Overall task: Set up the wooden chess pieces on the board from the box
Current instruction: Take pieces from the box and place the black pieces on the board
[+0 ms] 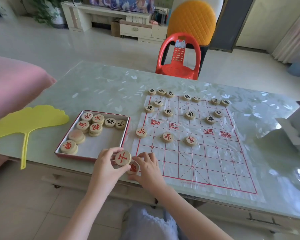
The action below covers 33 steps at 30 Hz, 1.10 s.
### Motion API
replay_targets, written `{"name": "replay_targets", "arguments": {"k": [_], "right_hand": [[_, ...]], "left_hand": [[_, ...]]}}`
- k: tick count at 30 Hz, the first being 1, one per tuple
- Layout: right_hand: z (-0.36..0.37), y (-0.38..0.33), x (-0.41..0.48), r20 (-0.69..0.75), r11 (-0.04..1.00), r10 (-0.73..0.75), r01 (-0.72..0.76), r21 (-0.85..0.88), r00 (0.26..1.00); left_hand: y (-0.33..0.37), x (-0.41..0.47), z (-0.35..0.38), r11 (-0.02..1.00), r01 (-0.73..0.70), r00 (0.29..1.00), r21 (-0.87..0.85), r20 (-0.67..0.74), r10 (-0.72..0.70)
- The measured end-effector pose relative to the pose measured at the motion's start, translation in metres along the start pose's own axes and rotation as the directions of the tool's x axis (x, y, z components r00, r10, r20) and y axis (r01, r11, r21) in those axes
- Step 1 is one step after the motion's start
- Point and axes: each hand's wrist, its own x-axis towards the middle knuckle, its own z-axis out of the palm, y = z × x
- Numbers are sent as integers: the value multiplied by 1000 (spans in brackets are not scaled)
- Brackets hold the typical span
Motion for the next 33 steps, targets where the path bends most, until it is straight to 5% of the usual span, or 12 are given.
{"name": "replay_targets", "arguments": {"k": [17,24,33], "right_hand": [[-78,110,-83,-209,873,416,-323,365,885],[-90,127,-91,-235,866,428,-321,384,873],[-94,118,-80,-209,865,390,-278,418,897]], "left_hand": [[56,-28,130,969,-197,937,150,321,140],[55,-33,164,909,-229,951,350,279,132],[49,-32,159,908,-210,956,364,273,111]]}}
